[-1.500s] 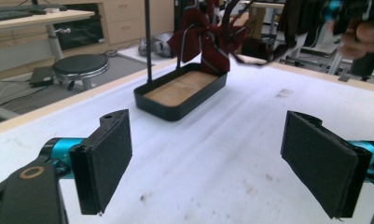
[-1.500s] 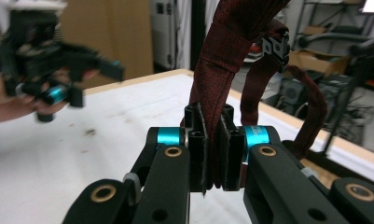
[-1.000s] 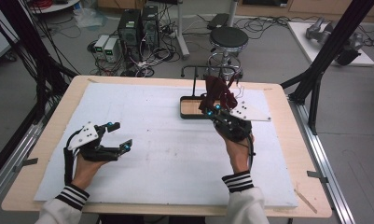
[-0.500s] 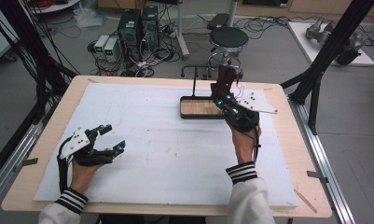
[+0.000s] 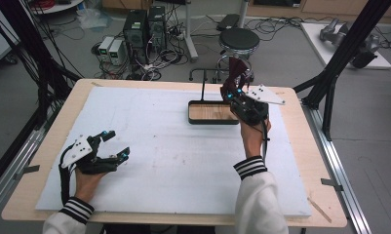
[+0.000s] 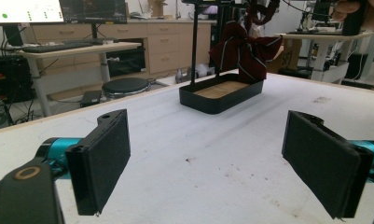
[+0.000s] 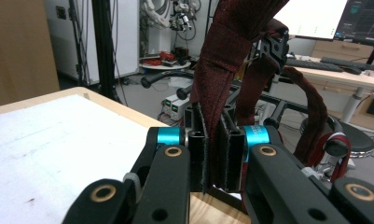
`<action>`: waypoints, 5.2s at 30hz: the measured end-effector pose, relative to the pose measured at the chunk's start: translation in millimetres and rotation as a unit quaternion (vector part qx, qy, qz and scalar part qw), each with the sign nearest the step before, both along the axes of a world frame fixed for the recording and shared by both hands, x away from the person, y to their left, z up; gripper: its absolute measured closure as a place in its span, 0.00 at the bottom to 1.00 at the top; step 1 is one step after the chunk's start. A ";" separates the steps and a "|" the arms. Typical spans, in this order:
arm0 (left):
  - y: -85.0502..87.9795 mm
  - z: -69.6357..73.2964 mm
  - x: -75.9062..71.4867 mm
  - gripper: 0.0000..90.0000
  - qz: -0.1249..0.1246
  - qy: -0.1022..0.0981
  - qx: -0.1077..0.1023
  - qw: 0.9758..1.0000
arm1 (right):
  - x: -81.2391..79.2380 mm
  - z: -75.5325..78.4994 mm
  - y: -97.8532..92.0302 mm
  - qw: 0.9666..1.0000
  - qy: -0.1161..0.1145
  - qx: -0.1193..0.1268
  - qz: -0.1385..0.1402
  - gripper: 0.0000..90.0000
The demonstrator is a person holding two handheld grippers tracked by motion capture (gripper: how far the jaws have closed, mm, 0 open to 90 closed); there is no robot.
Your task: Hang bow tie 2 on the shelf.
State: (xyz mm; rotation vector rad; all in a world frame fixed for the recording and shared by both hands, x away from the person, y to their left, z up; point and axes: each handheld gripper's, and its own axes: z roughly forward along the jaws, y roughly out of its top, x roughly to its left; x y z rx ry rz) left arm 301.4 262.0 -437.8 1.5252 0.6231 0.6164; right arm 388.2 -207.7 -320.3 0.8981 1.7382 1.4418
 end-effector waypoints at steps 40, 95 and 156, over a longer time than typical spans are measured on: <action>1.2 -8.6 -3.5 0.17 0.014 -0.008 -0.009 1.000 | 40.6 -17.2 11.5 0.998 0.030 -0.022 -0.040 0.94; -0.4 -13.9 -3.8 0.18 0.015 -0.001 -0.005 1.000 | 72.8 -61.5 8.0 0.985 0.171 -0.020 0.009 0.71; 5.2 -15.9 -13.2 0.19 0.029 -0.007 -0.033 0.999 | -118.7 -102.6 -88.1 1.000 -0.005 -0.003 -0.011 0.12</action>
